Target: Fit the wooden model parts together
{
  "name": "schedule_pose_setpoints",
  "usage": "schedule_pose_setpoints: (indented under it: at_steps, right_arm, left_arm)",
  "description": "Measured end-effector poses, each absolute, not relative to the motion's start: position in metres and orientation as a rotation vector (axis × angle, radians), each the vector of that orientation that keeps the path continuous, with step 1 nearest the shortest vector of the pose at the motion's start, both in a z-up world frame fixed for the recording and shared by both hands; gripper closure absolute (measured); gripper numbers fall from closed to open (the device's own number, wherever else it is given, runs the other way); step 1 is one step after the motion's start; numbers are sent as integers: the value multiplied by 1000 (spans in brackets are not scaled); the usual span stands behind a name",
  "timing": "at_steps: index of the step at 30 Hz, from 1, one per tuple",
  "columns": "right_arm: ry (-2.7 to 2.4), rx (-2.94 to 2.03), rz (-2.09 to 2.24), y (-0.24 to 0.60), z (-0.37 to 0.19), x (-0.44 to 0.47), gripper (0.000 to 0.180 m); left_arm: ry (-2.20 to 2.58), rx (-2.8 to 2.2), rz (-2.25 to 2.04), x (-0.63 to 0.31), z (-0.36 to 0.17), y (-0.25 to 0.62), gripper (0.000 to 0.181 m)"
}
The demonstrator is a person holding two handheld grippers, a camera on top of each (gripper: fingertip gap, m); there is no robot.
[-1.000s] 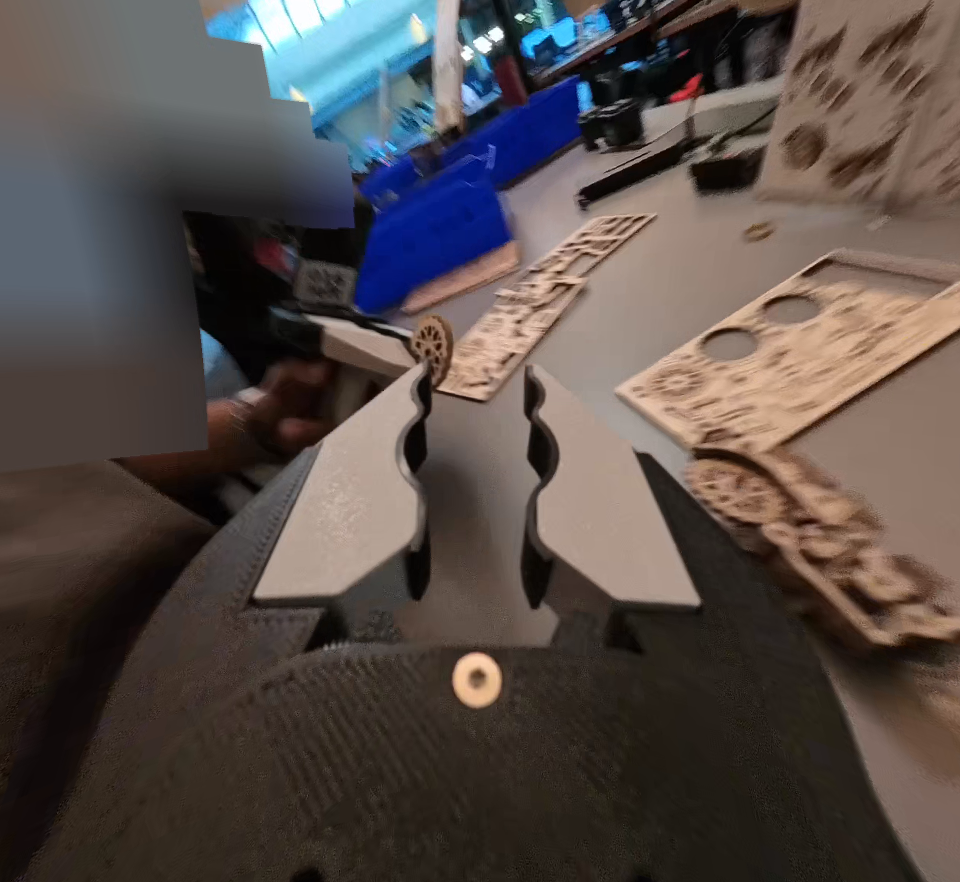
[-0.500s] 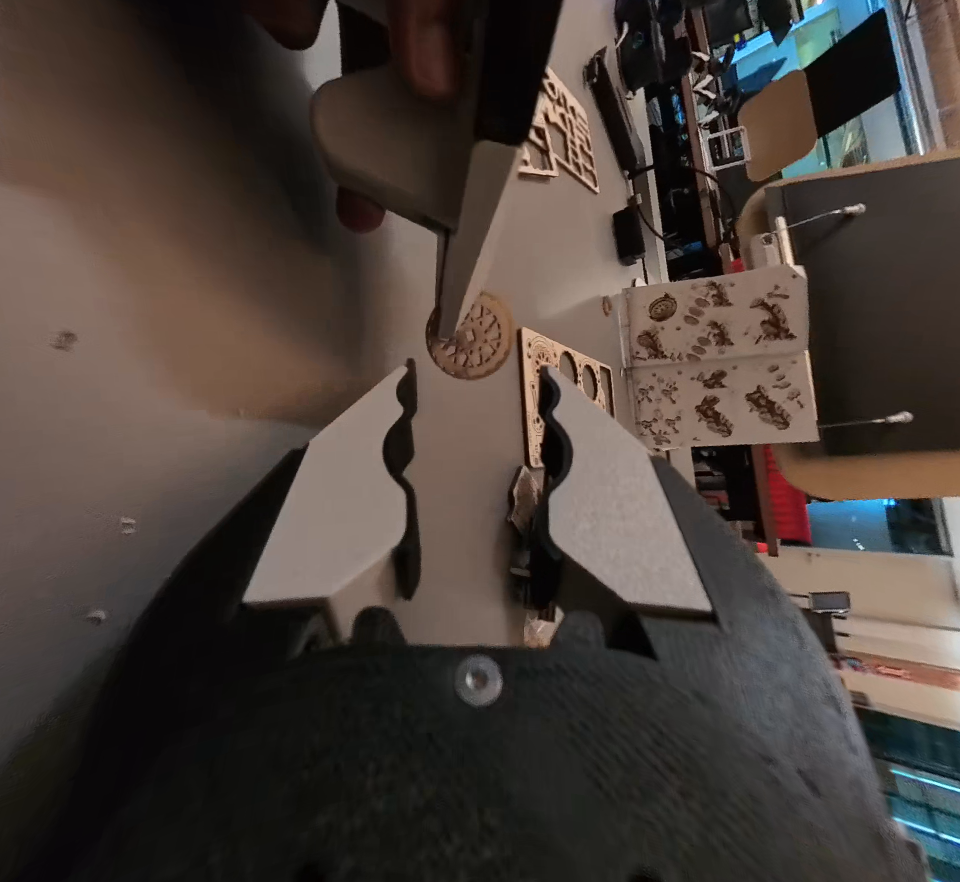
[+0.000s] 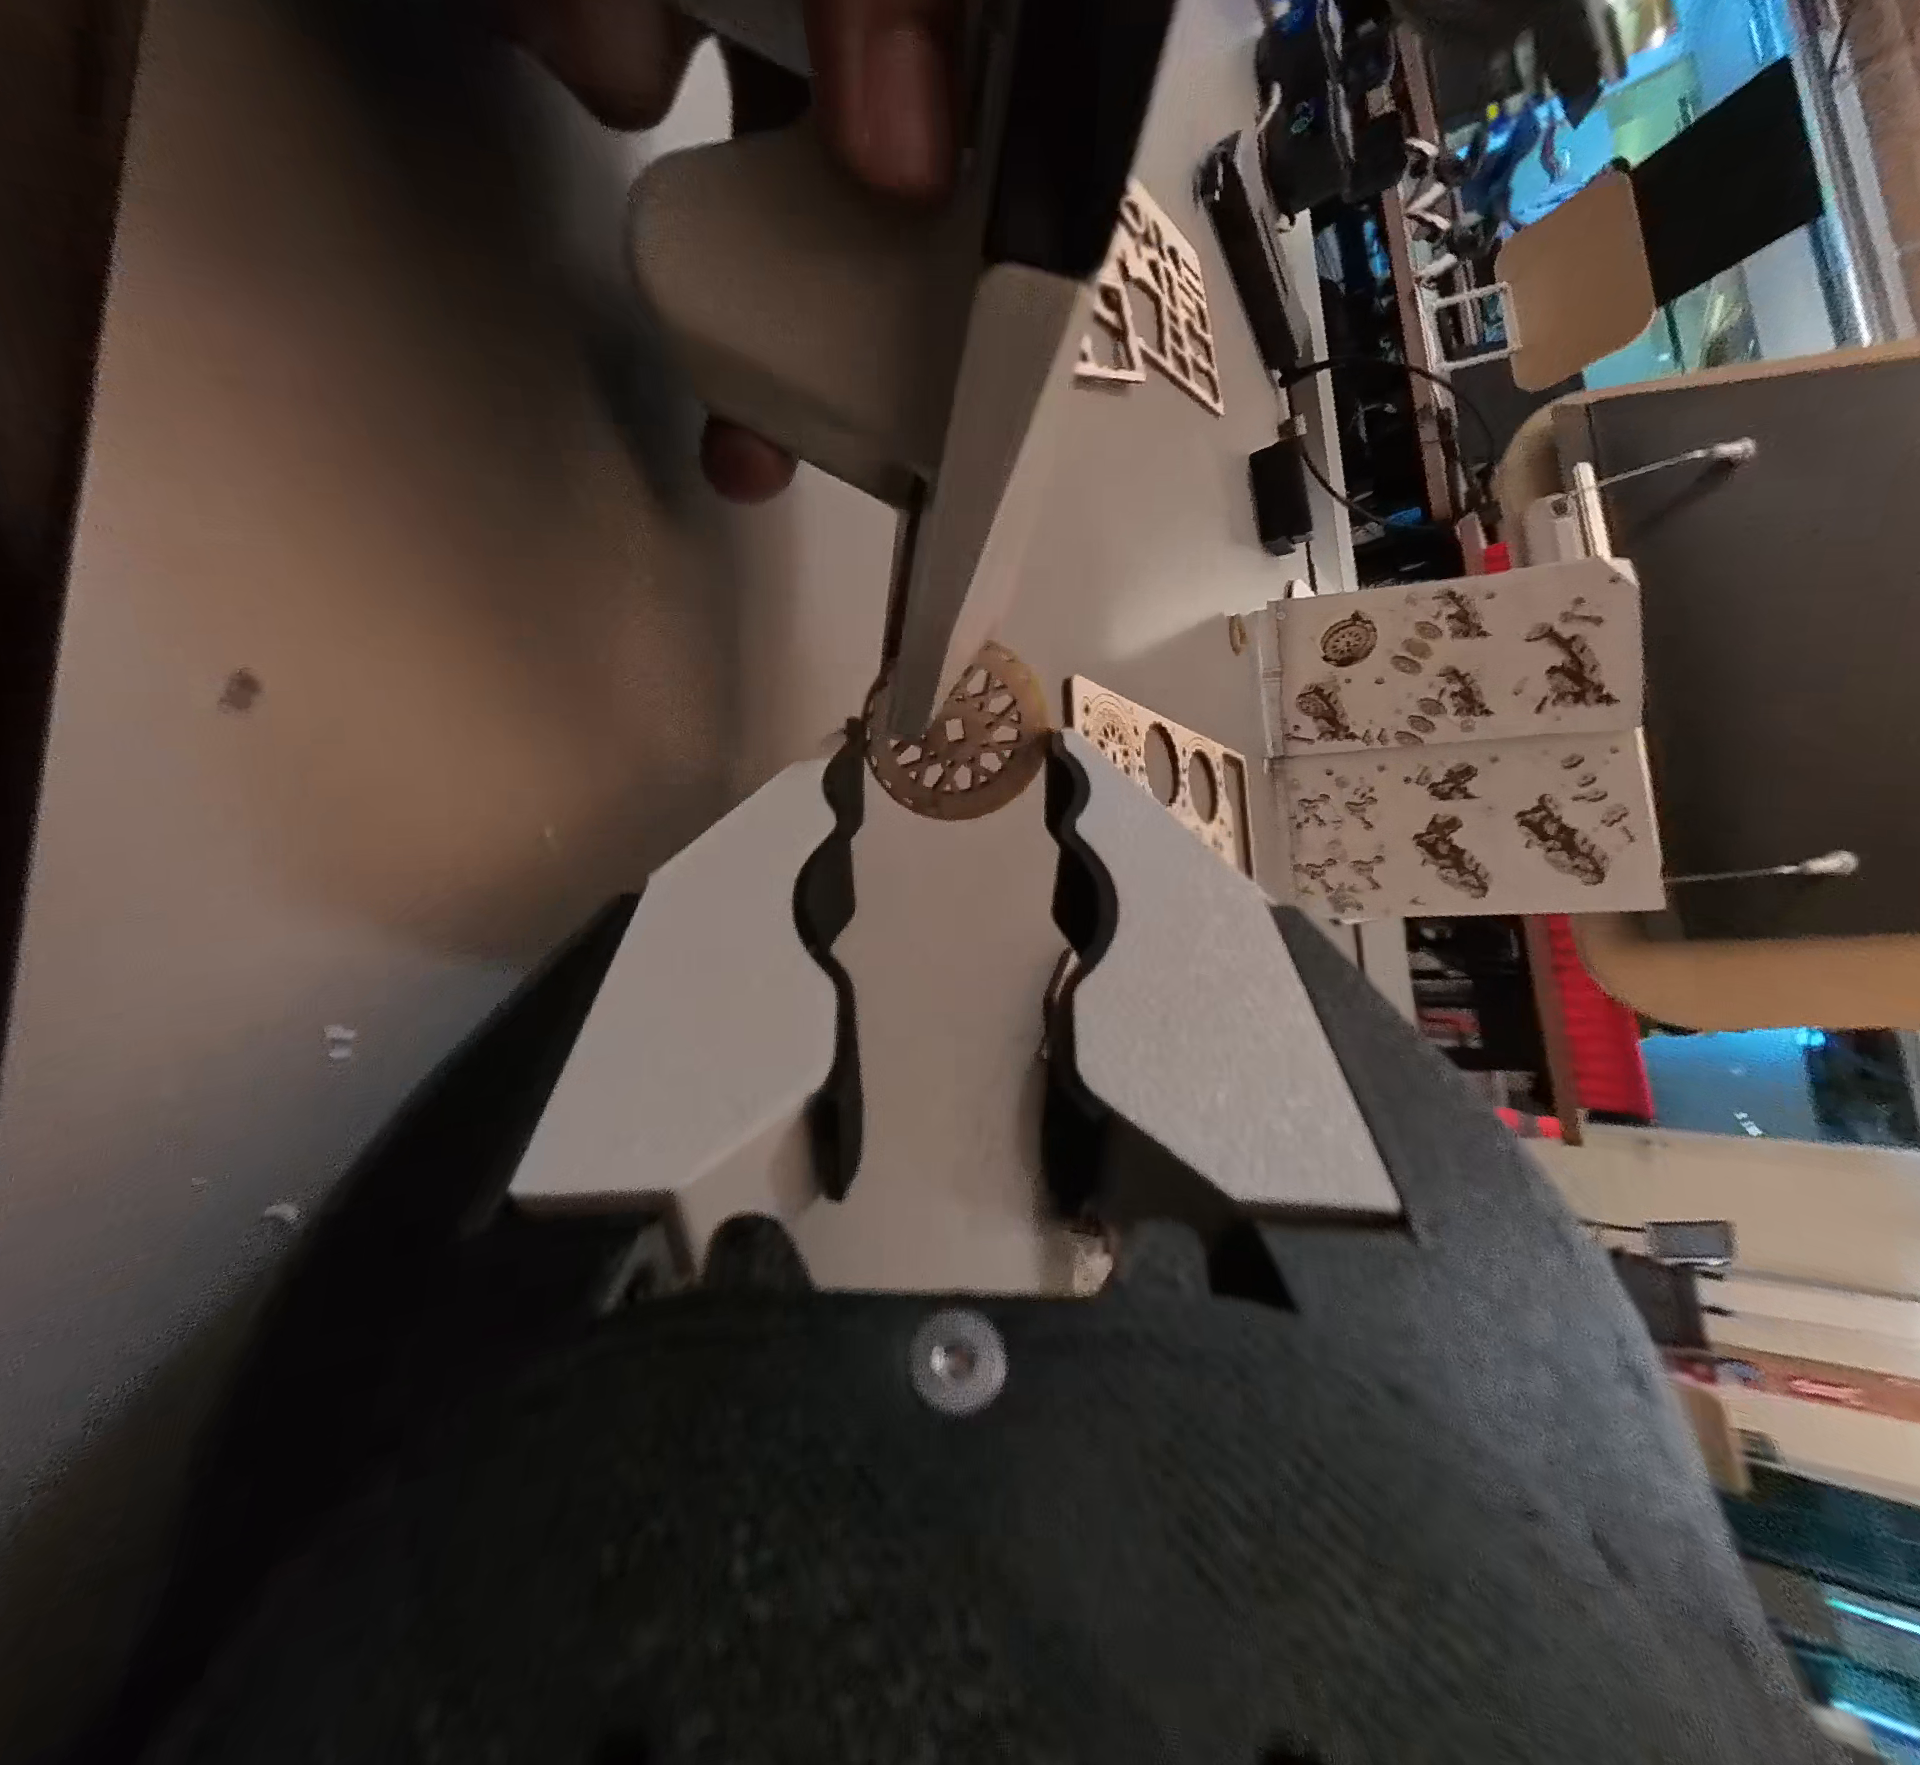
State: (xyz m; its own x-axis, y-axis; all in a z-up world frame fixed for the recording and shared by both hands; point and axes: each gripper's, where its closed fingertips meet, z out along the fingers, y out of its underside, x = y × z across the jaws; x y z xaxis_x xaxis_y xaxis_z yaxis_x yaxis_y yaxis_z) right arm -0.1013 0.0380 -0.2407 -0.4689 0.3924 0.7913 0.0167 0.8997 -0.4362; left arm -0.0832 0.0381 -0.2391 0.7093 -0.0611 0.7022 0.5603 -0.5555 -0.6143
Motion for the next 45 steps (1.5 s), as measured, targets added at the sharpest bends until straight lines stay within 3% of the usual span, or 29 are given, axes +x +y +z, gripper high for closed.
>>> schedule_pose_setpoints:
  at_steps: [3, 8, 25, 29, 35, 39, 45]
  right_arm:
    - [-2003, -391, 526, 42, -235, -104, 146]
    - [-2013, -539, 665, 36, -232, -106, 146]
    - [-2022, -615, 687, 40, -237, -108, 147]
    - [-2006, -640, 726, 40, -234, -110, 140]
    - [-1984, -697, 983, 34, -218, -105, 141]
    - [-1933, -790, 1227, 34, -200, -101, 132]
    - [-1975, -763, 1210, 31, -206, -100, 132]
  left_arm:
    - [-398, -1963, -891, -86, -234, 38, 157]
    - [-406, -1944, -872, -88, -232, 40, 179]
    - [-465, -1915, -919, -97, -233, 39, 180]
    - [-487, -1892, -951, -97, -231, 39, 180]
    - [-506, -1793, -1164, -94, -218, 33, 180]
    - [-521, -1739, -1262, -94, -212, 31, 181]
    - [-541, -1702, -1363, -89, -207, 29, 181]
